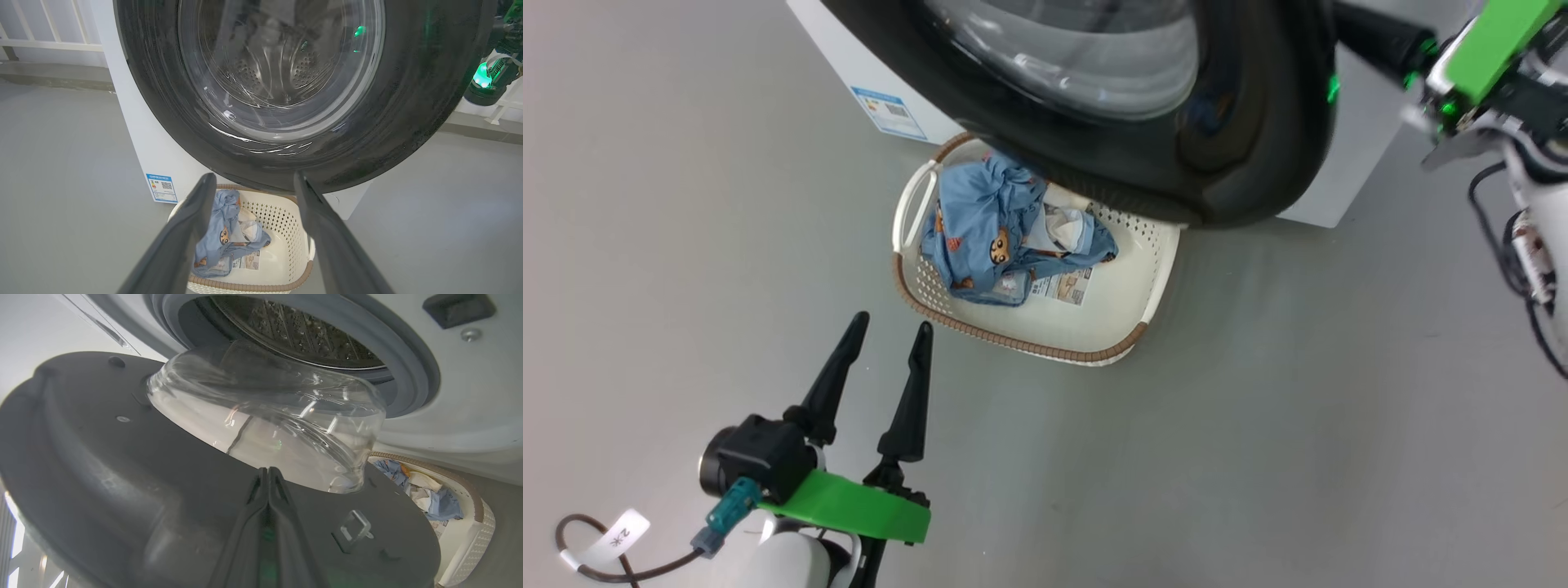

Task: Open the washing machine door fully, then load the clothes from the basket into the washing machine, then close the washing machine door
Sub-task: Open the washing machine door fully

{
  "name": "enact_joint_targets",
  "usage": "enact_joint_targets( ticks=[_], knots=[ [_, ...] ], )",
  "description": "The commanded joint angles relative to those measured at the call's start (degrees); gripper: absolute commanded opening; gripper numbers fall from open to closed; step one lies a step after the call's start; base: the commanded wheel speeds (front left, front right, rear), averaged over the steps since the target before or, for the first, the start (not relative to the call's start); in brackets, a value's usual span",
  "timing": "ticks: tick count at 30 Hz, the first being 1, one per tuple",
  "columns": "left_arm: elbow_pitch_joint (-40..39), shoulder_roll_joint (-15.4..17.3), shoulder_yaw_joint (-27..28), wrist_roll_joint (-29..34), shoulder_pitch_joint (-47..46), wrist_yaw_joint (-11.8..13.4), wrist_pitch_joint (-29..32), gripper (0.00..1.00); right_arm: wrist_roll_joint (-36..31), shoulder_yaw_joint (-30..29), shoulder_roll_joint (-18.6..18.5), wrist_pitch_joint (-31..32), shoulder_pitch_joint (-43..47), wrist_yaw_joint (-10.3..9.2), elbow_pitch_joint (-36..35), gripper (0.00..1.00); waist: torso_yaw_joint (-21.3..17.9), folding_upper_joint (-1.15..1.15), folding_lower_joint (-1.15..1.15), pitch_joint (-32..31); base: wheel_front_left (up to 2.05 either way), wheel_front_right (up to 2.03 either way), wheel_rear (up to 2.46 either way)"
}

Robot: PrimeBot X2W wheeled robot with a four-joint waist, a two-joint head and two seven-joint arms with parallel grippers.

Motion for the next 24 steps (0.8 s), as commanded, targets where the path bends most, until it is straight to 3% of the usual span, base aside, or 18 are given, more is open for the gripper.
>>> enact_joint_targets(
  ticks=[1, 11, 24],
  knots=[
    [-1.1, 1.1, 2.4, 0.4, 1.0, -0.2, -0.5, 1.0, -0.6, 1.3, 1.5, 0.7, 2.5, 0.09, -2.7, 0.0, -0.6, 0.0, 0.0, -1.0, 0.0, 0.0, 0.0],
    [-0.8, 1.1, 2.9, 1.9, 3.2, -0.2, -0.5, 1.0, -0.2, 3.5, 2.7, 2.0, 9.8, 0.09, -8.5, 0.0, -1.0, 0.0, 0.0, -4.2, 0.0, 0.0, 0.0],
    [-1.0, 1.2, 3.2, 2.4, 6.3, -0.2, -0.5, 1.0, 0.9, 6.2, 6.3, 3.5, 17.4, 0.09, -13.4, 0.0, 1.4, 0.0, 0.0, -8.5, 0.0, 0.0, 0.0]
  ],
)
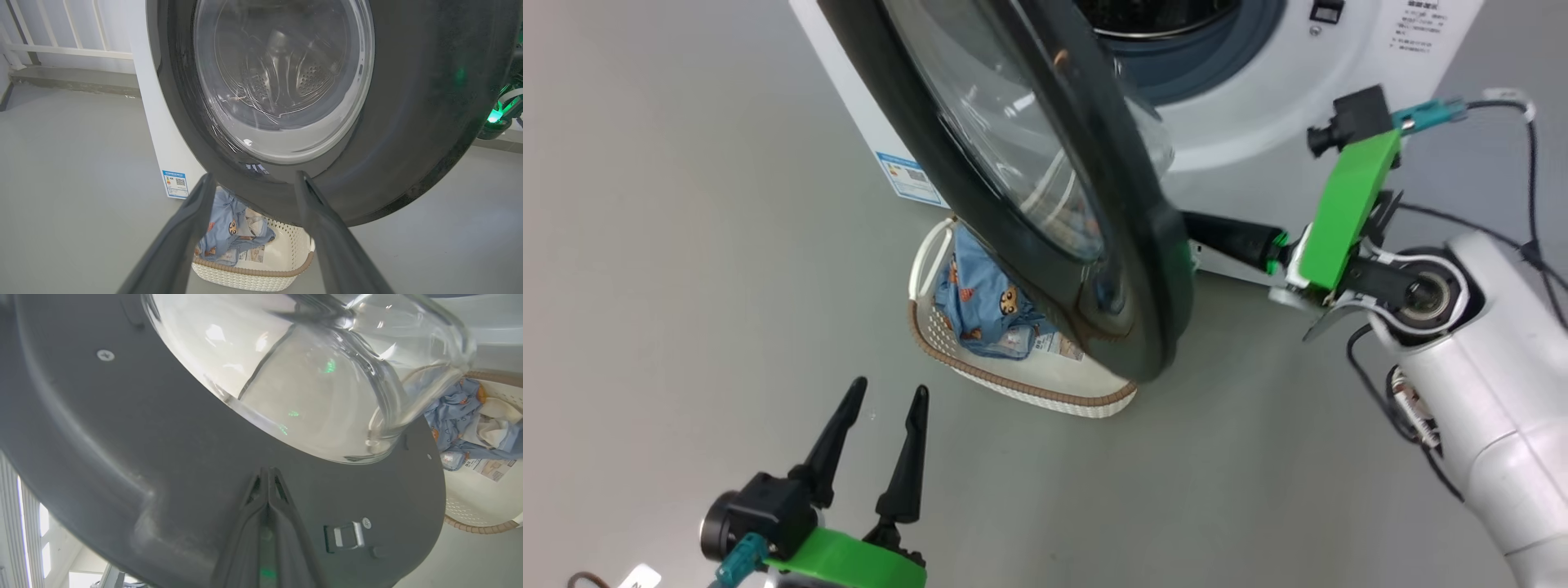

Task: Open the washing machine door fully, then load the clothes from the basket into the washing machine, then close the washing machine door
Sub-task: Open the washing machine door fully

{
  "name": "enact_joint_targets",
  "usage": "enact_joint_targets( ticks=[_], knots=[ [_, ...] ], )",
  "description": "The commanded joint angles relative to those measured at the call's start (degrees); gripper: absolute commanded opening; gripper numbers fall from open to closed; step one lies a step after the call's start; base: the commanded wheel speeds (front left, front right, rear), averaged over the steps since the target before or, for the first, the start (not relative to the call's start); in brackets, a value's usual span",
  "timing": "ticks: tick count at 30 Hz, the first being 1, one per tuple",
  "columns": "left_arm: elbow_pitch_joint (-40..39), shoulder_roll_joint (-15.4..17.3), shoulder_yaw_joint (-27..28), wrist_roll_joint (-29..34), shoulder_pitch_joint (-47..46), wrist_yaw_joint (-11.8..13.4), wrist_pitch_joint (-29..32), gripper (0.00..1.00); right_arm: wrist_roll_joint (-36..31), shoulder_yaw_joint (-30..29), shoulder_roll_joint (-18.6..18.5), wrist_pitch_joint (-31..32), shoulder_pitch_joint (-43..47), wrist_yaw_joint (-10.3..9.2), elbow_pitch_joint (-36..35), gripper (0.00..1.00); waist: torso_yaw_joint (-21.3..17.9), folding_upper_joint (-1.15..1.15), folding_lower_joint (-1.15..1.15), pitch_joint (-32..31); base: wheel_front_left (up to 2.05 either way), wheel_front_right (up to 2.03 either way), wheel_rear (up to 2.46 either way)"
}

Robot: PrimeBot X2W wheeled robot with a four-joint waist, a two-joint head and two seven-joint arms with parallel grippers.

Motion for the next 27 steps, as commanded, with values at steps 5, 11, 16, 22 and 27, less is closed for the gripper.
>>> enact_joint_targets(
  ticks=[5, 11, 16, 22, 27],
  knots=[
    [-1.0, 1.1, 1.5, 0.7, 0.7, -0.2, -0.5, 1.0, 0.9, 2.2, 3.5, 1.0, 3.2, 0.09, -2.8, 0.0, 2.5, 0.0, 0.0, -2.0, 0.0, 0.0, 0.0],
    [-0.9, 1.4, 1.5, 0.6, 1.5, -0.2, -0.5, 1.0, 0.7, 3.2, 5.5, 1.2, 4.7, 0.09, -3.3, 0.0, 4.3, 0.0, 0.0, -3.0, 0.0, 0.0, 0.0],
    [-1.1, 1.4, 2.1, 0.6, 1.9, -0.2, -0.5, 1.0, 0.3, 4.2, 6.9, 1.6, 5.2, 0.09, -3.5, 0.0, 5.2, 0.0, 0.0, -3.2, 0.0, 0.0, 0.0],
    [-1.1, 1.4, 2.8, 0.7, 2.1, -0.2, -0.5, 1.0, -0.4, 5.6, 8.7, 1.7, 5.5, 0.09, -3.5, 0.0, 6.4, 0.0, 0.0, -3.2, 0.0, 0.0, 0.0],
    [-0.9, 1.4, 3.7, 0.8, 2.2, -0.2, -0.5, 1.0, -0.6, 6.2, 10.1, 1.4, 5.7, 0.09, -3.5, 0.0, 7.5, 0.0, 0.0, -3.4, 0.0, 0.0, 0.0]
  ],
)
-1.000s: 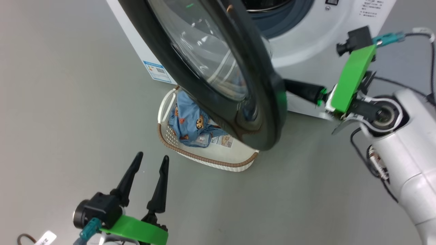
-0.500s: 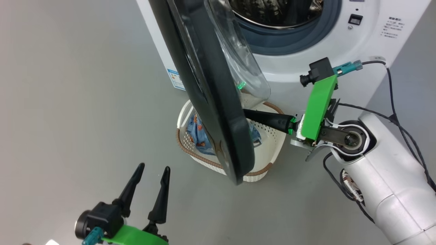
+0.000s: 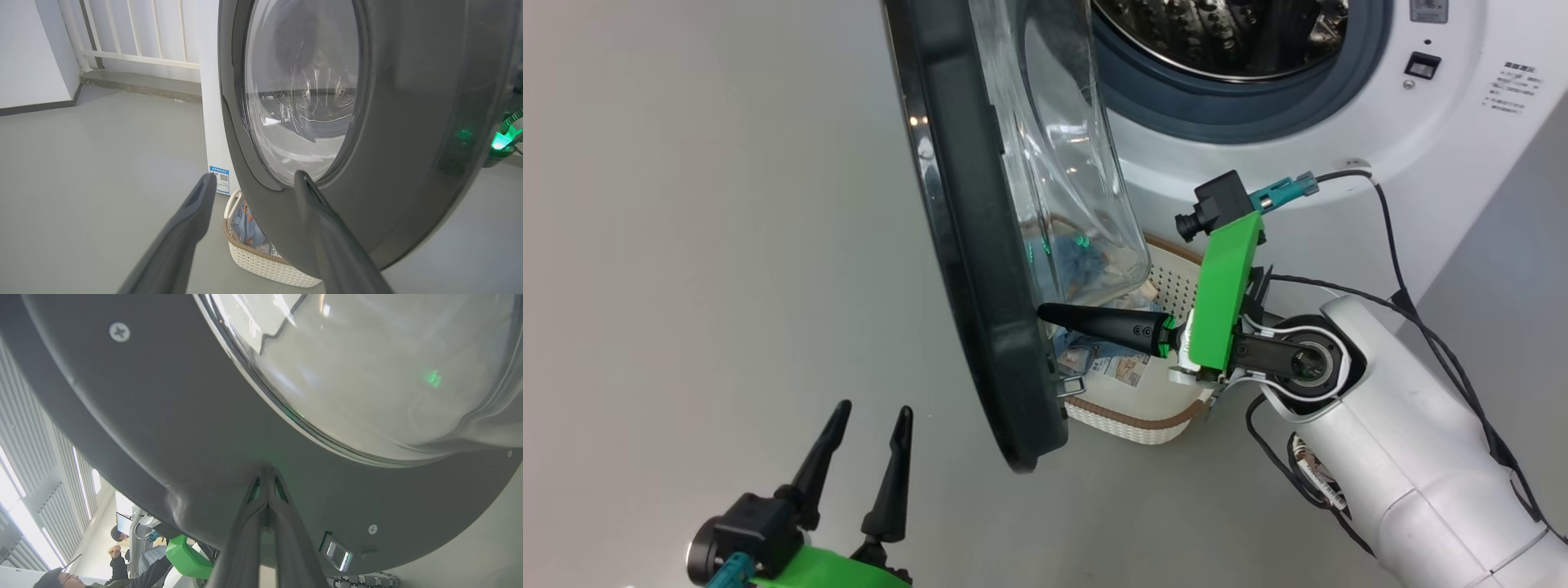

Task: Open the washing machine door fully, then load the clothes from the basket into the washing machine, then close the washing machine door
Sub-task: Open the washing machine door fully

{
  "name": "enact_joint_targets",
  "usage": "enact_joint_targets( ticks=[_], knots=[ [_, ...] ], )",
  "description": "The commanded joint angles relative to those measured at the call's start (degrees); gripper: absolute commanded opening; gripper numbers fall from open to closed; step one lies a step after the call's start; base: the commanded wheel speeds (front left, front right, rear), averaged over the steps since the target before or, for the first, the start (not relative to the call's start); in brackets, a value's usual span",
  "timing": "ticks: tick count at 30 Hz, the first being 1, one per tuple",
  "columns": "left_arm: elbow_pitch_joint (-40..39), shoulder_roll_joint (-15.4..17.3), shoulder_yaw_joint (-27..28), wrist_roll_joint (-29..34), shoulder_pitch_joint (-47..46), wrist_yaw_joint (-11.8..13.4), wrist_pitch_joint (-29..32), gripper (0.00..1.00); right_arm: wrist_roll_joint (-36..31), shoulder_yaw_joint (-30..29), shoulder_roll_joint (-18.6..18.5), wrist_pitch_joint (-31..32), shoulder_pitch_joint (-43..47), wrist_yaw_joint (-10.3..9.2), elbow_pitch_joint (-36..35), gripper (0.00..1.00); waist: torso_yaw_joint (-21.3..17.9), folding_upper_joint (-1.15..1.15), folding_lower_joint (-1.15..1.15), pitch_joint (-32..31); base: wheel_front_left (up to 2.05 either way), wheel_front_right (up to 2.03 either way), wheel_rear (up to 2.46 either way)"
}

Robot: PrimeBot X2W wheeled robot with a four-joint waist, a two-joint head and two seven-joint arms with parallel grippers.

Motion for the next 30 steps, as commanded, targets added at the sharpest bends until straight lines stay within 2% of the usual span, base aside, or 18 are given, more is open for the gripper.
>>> enact_joint_targets(
  ticks=[1, 19, 27, 28, 29, 30],
  knots=[
    [-1.0, 1.1, 2.3, 0.7, -0.6, -0.2, -0.5, 1.0, -0.3, 0.9, 2.4, -0.3, 1.1, 0.1, -1.9, 0.0, 0.5, 0.0, 0.0, -0.1, 0.0, 0.0, 0.0],
    [-1.5, 0.9, 5.6, 0.8, 0.3, -0.2, -0.5, 1.0, -0.5, 3.2, 5.8, -0.2, -0.7, 0.1, -1.0, 0.0, 2.1, 0.0, 0.0, 0.5, 0.0, 0.0, 0.0],
    [-1.2, 0.9, 5.4, 0.7, 0.2, -0.2, -0.5, 1.0, -1.2, 3.1, 5.5, -1.8, -0.7, 0.1, -1.1, 0.0, 1.9, 0.0, 0.0, 0.1, 0.0, 0.0, 0.0],
    [-1.0, 0.9, 5.2, 0.7, 0.1, -0.2, -0.5, 1.0, -1.5, 3.1, 5.2, -2.3, -0.5, 0.1, -1.3, 0.32, 1.9, 0.0, 0.0, 0.0, 0.0, 0.0, 0.0],
    [-1.0, 0.9, 5.2, 0.7, 0.1, -0.2, -0.5, 1.0, -1.5, 3.1, 5.2, -2.3, -0.5, 0.1, -1.3, 0.32, 1.9, 0.0, 0.0, 0.0, 0.0, 0.0, 0.0],
    [-0.6, 0.9, 4.7, 0.7, -0.1, -0.2, -0.5, 1.0, -1.7, 3.0, 4.3, -3.0, 0.2, 0.1, -1.9, 0.96, 1.7, 0.0, 0.0, -0.4, 0.0, 0.0, 0.0]
  ],
)
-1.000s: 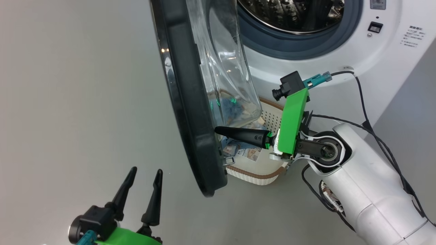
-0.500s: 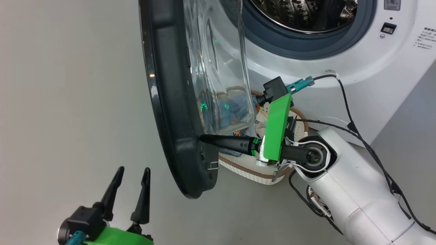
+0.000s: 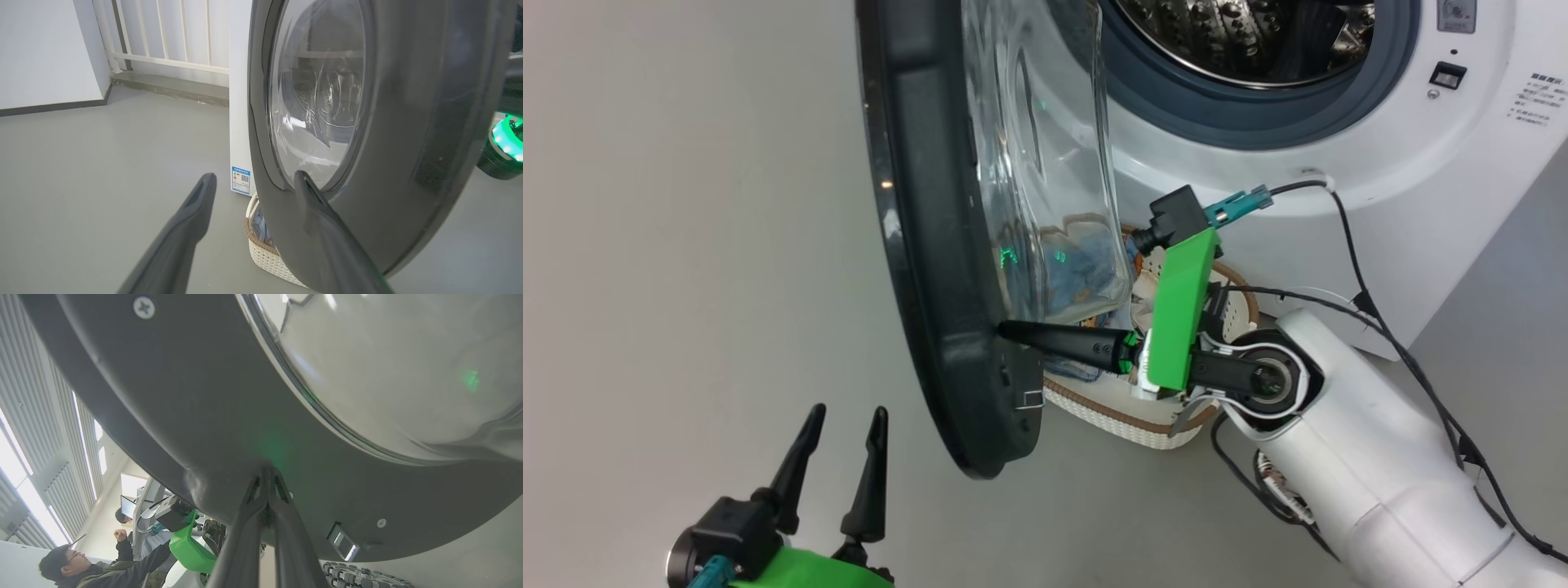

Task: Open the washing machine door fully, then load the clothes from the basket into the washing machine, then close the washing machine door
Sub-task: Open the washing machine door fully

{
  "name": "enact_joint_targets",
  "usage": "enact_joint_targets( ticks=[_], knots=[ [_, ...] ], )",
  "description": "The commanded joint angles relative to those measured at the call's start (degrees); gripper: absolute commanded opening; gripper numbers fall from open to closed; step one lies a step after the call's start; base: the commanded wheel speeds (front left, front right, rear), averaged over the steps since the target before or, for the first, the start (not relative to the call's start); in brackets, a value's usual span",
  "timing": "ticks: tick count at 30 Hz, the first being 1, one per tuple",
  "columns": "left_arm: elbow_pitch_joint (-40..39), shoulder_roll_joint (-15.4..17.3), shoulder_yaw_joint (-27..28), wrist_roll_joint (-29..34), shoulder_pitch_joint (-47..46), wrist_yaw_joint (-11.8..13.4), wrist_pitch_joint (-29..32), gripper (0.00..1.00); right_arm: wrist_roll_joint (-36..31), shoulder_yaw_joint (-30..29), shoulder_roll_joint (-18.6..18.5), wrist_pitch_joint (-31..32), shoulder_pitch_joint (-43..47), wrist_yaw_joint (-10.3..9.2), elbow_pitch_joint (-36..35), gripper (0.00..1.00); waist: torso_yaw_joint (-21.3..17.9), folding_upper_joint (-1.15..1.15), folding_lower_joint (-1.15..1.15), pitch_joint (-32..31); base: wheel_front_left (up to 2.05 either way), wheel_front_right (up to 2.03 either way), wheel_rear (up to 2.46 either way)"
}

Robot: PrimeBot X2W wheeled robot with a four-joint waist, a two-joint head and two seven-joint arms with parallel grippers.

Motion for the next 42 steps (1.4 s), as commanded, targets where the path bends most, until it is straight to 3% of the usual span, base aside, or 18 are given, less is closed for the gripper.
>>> enact_joint_targets(
  ticks=[1, 19, 28, 38, 42],
  knots=[
    [-0.7, 1.0, 1.5, 0.6, -0.6, -0.2, -0.5, 1.0, -0.5, 0.0, 0.6, -1.0, 0.7, 0.1, -2.2, 1.0, -0.2, 0.0, 0.0, -0.4, 0.0, 0.0, 0.0],
    [0.1, 1.4, 3.9, 1.1, 0.3, -0.2, -0.5, 1.0, -6.9, 1.8, -10.6, -17.7, 7.8, 0.1, 1.4, 1.0, -5.3, 0.0, 0.0, -2.7, 0.0, 0.0, 0.0],
    [0.0, 1.8, 4.6, 1.2, 1.4, -0.2, -0.5, 1.0, -17.5, 9.2, -16.5, -33.1, 9.9, 0.1, 5.2, 1.0, -6.5, 0.0, 0.0, -3.7, 0.0, 0.0, 0.0],
    [0.1, 2.2, 4.9, 1.7, 2.3, -0.2, -0.5, 1.0, -25.9, 15.8, -18.1, -52.8, 11.3, 0.1, 12.2, 1.0, -6.4, 0.0, 0.0, -5.1, 0.0, 0.0, 0.0],
    [0.0, 2.2, 5.3, 1.8, 2.5, -0.2, -0.5, 1.0, -30.0, 10.2, -17.7, -54.1, 12.5, 0.1, 12.5, 1.0, -6.6, 0.0, 0.0, -5.2, 0.0, 0.0, 0.0]
  ],
)
